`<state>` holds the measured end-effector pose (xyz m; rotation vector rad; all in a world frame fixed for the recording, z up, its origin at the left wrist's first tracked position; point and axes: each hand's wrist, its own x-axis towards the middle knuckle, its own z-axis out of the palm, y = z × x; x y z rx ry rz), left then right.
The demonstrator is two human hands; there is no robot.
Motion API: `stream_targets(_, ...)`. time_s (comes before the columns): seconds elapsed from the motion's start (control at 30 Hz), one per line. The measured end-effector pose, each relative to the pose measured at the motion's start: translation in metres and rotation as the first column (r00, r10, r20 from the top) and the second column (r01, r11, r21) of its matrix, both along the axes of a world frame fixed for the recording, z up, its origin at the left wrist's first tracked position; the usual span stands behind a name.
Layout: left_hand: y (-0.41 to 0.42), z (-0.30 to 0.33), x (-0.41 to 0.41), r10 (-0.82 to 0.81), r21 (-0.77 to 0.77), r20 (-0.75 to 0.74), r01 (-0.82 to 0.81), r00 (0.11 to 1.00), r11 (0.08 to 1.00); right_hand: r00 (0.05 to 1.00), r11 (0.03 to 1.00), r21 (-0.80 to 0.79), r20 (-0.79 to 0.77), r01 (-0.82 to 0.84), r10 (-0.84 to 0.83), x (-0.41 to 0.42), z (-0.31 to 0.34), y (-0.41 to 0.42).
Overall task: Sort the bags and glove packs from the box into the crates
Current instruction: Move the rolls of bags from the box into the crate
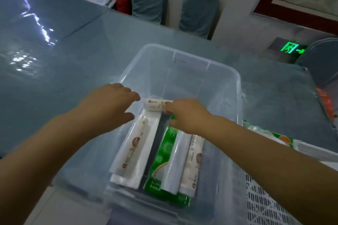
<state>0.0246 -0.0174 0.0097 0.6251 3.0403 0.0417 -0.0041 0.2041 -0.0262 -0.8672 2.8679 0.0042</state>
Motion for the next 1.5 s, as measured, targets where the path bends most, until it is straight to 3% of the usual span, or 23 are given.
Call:
stream_targets(0.1, -0.019, -0.015, -0.009, -0.158, -0.043, -0.048, 0.156, 0.986, 0.987, 0.985, 0.973, 0.231, 0.165, 0.018, -0.058, -0.013, -0.031, -0.025)
stream_targets(0.2, -0.024, -0.026, -0.010, -0.243, -0.036, -0.101, 0.241, 0.965, 0.970, 0.954, 0.854, 0.518, 0.237, 0.038, -0.186, -0.017, -0.050, -0.025)
stream_targets(0.27, -0.026, -0.029, -0.010, -0.255, -0.014, -0.133, 0.256, 0.958, 0.967, 0.924, 0.812, 0.578, 0.261, 0.084, -0.281, -0.016, -0.057, -0.015)
stream_targets(0.5, -0.022, -0.033, -0.015, -0.315, -0.062, -0.125, 0.310, 0.941, 0.949, 0.768, 0.861, 0.347, 0.405, 0.373, -0.496, -0.020, -0.058, -0.001)
stream_targets(0.63, -0.015, -0.029, -0.019, -0.380, -0.114, -0.061, 0.372, 0.923, 0.921, 0.795, 0.892, 0.158, 0.407, 0.424, -0.450, -0.022, -0.036, 0.005)
stream_targets(0.73, -0.001, -0.025, -0.025, -0.409, -0.157, -0.016, 0.402, 0.912, 0.902, 0.818, 0.850, -0.104, 0.352, 0.517, -0.455, -0.015, -0.003, 0.016)
stream_targets(0.87, 0.036, -0.022, -0.035, -0.466, -0.220, 0.061, 0.467, 0.883, 0.856, 0.807, 0.686, -0.482, 0.080, 0.546, -0.585, 0.002, 0.038, 0.041)
stream_targets(0.93, 0.063, -0.026, -0.039, -0.467, -0.210, 0.138, 0.486, 0.874, 0.848, 0.727, 0.587, -0.639, -0.061, 0.498, -0.683, 0.014, 0.054, 0.056)
stream_targets(1.0, 0.091, -0.039, -0.042, -0.497, -0.213, 0.201, 0.533, 0.844, 0.819, 0.635, 0.451, -0.774, -0.084, 0.445, -0.768, 0.028, 0.065, 0.068)
stream_targets(1.13, 0.142, -0.072, -0.047, -0.557, -0.172, 0.192, 0.586, 0.808, 0.792, 0.509, 0.192, -0.900, 0.039, 0.392, -0.860, 0.057, 0.071, 0.091)
stream_targets(1.23, 0.167, -0.098, -0.044, -0.526, -0.032, 0.208, 0.543, 0.825, 0.839, 0.471, -0.009, -0.930, 0.194, 0.367, -0.861, 0.081, 0.066, 0.107)
stream_targets(1.5, 0.185, -0.125, -0.032, -0.381, 0.360, 0.460, 0.224, 0.802, 0.906, 0.500, -0.426, -0.883, 0.463, 0.195, -0.732, 0.129, 0.045, 0.128)
